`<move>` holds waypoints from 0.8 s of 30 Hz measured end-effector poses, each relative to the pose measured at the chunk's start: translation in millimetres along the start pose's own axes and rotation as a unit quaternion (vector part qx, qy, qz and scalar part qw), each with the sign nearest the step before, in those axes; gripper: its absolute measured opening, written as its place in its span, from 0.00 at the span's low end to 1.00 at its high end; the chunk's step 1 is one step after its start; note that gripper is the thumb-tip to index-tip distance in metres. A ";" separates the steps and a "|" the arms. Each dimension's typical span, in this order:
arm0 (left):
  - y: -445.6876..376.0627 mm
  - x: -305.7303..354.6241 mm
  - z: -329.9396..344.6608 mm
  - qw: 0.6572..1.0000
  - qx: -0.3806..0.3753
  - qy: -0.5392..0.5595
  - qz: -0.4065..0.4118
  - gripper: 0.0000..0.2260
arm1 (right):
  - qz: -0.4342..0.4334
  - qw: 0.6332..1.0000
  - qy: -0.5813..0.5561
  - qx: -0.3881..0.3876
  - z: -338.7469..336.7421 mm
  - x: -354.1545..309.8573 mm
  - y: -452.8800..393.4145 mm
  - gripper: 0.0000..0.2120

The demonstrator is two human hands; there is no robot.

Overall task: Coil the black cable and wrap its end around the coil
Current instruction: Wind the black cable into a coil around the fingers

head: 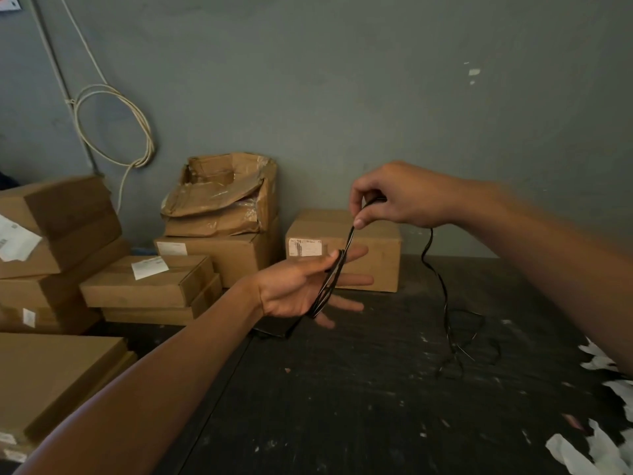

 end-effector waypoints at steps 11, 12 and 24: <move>0.4 10.0 16.1 0.995 -0.091 0.028 0.041 0.22 | 0.022 0.989 -0.118 0.082 25.0 59.6 8.6 0.05; -0.3 11.8 19.0 0.992 -0.107 0.043 0.055 0.22 | 0.027 0.985 -0.142 0.094 31.8 65.9 9.9 0.05; -9.4 42.5 -1.6 0.977 -0.011 0.134 0.168 0.21 | 0.077 0.955 -0.282 0.051 176.5 74.1 43.8 0.11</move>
Point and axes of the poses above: each hand's wrist, its own y-axis away from the middle knuckle, its own z-axis out of the palm, x = y × z, the point moved 4 cm from there along -y, towards the middle knuckle, and after that the axes turned 14 degrees about -y, right-handed, at the moved point
